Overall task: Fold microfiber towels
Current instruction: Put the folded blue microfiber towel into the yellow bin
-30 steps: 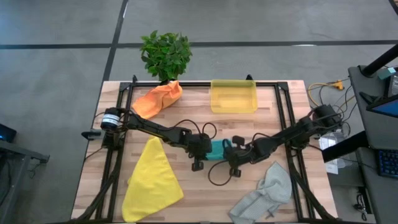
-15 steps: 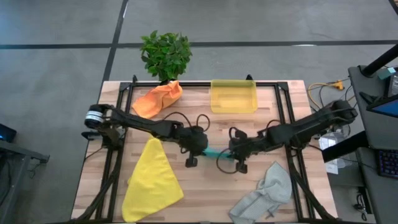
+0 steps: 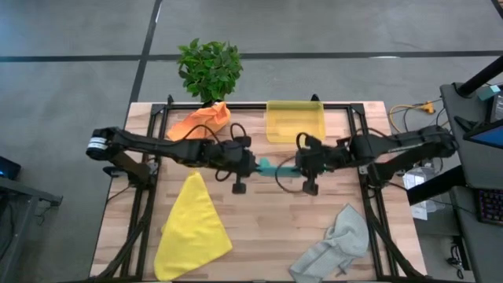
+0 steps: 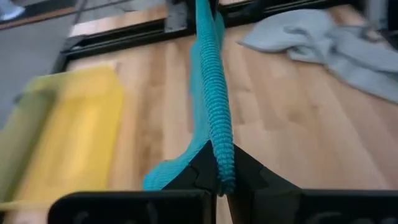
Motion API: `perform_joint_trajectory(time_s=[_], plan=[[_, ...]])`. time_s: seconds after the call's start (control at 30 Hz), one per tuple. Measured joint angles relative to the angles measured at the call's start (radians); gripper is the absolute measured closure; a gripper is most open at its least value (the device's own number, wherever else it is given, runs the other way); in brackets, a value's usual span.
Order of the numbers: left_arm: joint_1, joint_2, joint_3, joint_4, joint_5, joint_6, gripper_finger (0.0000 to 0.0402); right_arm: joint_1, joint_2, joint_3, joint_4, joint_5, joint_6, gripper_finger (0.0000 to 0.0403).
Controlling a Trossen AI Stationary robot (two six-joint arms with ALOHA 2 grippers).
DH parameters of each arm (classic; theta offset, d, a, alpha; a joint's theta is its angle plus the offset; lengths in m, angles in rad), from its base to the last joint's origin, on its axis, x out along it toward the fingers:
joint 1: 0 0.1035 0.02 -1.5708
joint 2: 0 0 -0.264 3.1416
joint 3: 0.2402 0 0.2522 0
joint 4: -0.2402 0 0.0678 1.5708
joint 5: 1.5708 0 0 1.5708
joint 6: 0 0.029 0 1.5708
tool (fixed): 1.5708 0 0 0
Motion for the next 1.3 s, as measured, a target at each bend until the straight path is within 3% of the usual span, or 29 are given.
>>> perform_joint_trajectory(time_s=[0.3, 0.6, 0.77, 1.03, 1.3], plan=[[0.145, 0.062, 0.116, -0.042, -0.092, 0.049, 0.0401, -0.238, -0.015, -0.011, -0.037, -0.004, -0.192, 0.0391], [0.236, 0.264, 0.317, -0.104, -0.110, 0.099, 0.0401, -0.510, -0.015, -0.019, -0.052, -0.042, -0.335, 0.0391], [0.252, 0.368, 0.437, -0.126, -0.195, 0.120, 0.0401, -0.620, -0.012, -0.025, -0.047, -0.059, -0.390, 0.0391], [0.256, 0.492, 0.554, -0.124, -0.404, 0.297, 0.0401, -0.729, 0.010, -0.102, 0.124, -0.049, -0.410, 0.0391], [0.340, 0.570, 0.566, -0.034, -0.510, 0.391, 0.0401, -0.825, 0.137, -0.109, 0.338, -0.037, -0.496, 0.0391]])
